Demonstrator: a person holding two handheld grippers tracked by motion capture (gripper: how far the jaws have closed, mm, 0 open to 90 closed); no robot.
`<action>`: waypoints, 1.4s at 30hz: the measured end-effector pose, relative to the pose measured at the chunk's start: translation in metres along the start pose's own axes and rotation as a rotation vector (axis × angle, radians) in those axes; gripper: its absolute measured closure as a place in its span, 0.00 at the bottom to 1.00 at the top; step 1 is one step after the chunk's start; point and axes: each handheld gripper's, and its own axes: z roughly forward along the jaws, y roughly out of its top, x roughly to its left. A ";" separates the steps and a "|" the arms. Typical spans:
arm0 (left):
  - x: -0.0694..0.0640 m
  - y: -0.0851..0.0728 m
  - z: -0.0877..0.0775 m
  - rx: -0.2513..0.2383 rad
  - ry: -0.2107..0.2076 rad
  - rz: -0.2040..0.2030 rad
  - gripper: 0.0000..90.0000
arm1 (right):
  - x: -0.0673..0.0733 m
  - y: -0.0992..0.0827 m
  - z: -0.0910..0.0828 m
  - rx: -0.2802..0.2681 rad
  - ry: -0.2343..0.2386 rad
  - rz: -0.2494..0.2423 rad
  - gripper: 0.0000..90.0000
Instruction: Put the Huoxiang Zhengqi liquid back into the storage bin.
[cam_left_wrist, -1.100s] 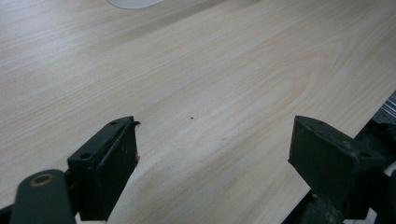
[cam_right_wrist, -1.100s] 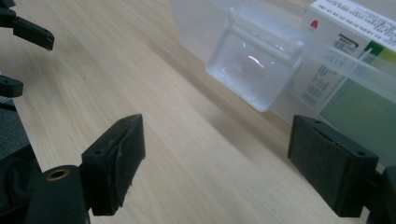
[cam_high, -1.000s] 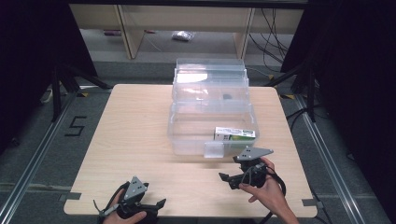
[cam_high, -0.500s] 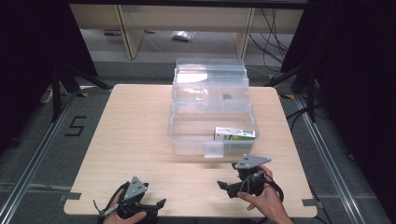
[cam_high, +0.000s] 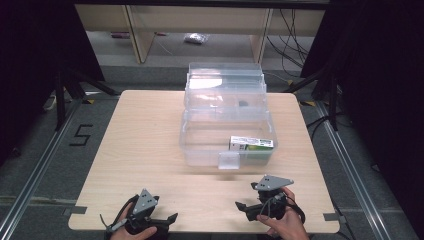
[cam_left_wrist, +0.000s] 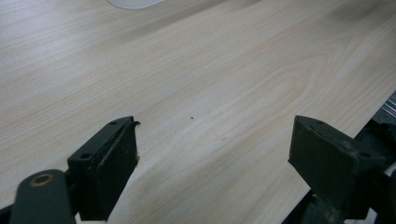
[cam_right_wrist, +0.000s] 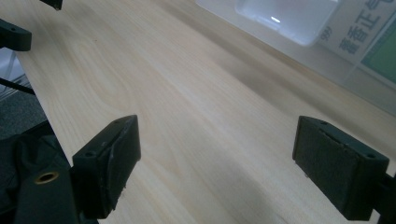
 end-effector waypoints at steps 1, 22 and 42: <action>0.000 0.000 0.000 0.000 0.005 -0.002 0.16 | 0.000 -0.001 0.000 0.001 -0.002 -0.004 0.18; 0.000 0.000 0.000 0.010 0.005 0.010 0.16 | -0.005 -0.033 -0.014 0.026 -0.055 0.083 0.18; 0.000 0.000 0.002 0.008 0.006 0.007 0.16 | -0.002 -0.044 -0.022 0.038 -0.087 0.137 0.18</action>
